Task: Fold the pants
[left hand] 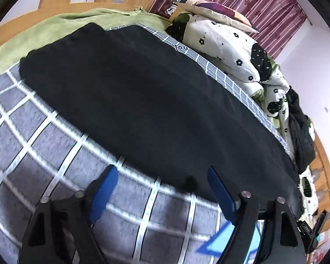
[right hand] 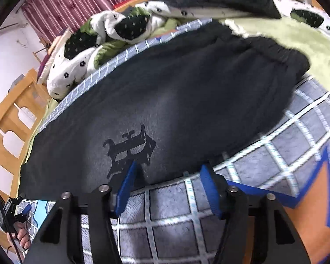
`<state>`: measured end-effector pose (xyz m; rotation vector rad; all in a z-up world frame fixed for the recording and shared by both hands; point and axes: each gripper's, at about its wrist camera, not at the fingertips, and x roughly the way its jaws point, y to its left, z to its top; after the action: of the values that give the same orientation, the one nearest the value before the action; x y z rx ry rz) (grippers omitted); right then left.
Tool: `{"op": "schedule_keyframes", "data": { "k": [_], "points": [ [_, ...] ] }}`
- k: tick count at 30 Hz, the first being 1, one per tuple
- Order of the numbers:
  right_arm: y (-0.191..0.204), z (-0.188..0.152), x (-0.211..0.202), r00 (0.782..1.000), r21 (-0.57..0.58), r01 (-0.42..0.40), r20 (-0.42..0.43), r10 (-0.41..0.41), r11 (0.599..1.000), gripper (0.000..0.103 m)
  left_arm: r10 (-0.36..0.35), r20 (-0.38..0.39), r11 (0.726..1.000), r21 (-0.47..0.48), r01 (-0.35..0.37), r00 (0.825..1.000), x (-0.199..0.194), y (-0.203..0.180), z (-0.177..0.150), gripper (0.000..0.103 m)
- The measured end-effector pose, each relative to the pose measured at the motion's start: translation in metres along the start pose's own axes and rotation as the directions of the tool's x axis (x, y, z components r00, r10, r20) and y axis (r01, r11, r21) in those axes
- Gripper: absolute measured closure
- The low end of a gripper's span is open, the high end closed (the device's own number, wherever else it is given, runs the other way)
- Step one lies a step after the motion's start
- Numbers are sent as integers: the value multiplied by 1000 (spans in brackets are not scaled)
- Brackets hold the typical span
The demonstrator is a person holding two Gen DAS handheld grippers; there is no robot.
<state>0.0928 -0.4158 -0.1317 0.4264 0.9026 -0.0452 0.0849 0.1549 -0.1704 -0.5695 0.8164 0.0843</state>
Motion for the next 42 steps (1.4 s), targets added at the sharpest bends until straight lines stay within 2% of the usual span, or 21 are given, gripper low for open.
{"op": "schedule_keyframes", "data": {
  "k": [1,2,3,4,5,6,9,11,14,18,21,29,32,35,36,38,39,41,42],
  "points": [
    [4,0,3,1000,-3,18,12,-18,1000,48,21,2,1000,0,-21,1000,5,-3,3,37],
    [8,0,6,999,-15,34,25,-34,999,54,37,3,999,-2,-37,999,9,-5,7,50],
    [15,1,11,998,-39,53,28,-52,998,60,64,11,998,-4,-64,998,11,-6,10,77],
    [19,2,13,998,-57,62,27,-60,996,76,97,21,995,-5,-97,995,12,-7,12,87],
    [22,5,14,998,-63,64,32,-62,996,83,98,20,995,-6,-98,995,14,-7,18,90],
    [26,7,13,998,-61,62,36,-60,996,84,87,23,996,-5,-87,996,13,-8,23,91],
    [40,19,0,994,-74,89,67,-84,993,87,59,63,998,9,-59,996,-10,-15,35,92],
    [56,31,-16,991,-128,100,97,-87,987,88,57,104,995,75,-65,993,-25,-33,54,92],
    [75,55,-38,988,-197,78,145,-49,977,88,42,174,983,167,-72,984,-41,-55,78,92],
    [77,93,-39,988,-181,-4,149,31,984,88,41,204,971,224,-88,978,-36,-71,106,92],
    [79,110,-30,984,-181,-35,165,65,983,88,53,217,961,254,-109,975,-18,-81,125,92],
    [107,163,34,979,-248,23,203,28,968,88,114,283,927,315,-205,952,65,-116,166,92],
    [112,179,69,978,-248,80,208,-27,965,88,144,259,922,314,-225,955,101,-124,168,92],
    [108,181,104,984,-234,108,166,-69,966,85,174,216,921,308,-236,961,127,-127,160,92],
    [105,178,114,986,-230,115,146,-83,966,84,188,206,916,316,-247,960,133,-129,157,89],
    [102,167,129,983,-253,165,121,-138,953,76,219,185,900,340,-271,958,136,-134,150,81],
    [101,162,130,981,-269,180,121,-152,946,74,223,168,897,349,-270,960,133,-136,147,74],
    [100,152,122,977,-301,202,130,-170,932,62,207,151,900,357,-249,967,120,-139,138,60],
    [98,147,110,976,-301,201,144,-164,932,58,189,148,906,355,-230,971,109,-138,131,46]
  ]
}}
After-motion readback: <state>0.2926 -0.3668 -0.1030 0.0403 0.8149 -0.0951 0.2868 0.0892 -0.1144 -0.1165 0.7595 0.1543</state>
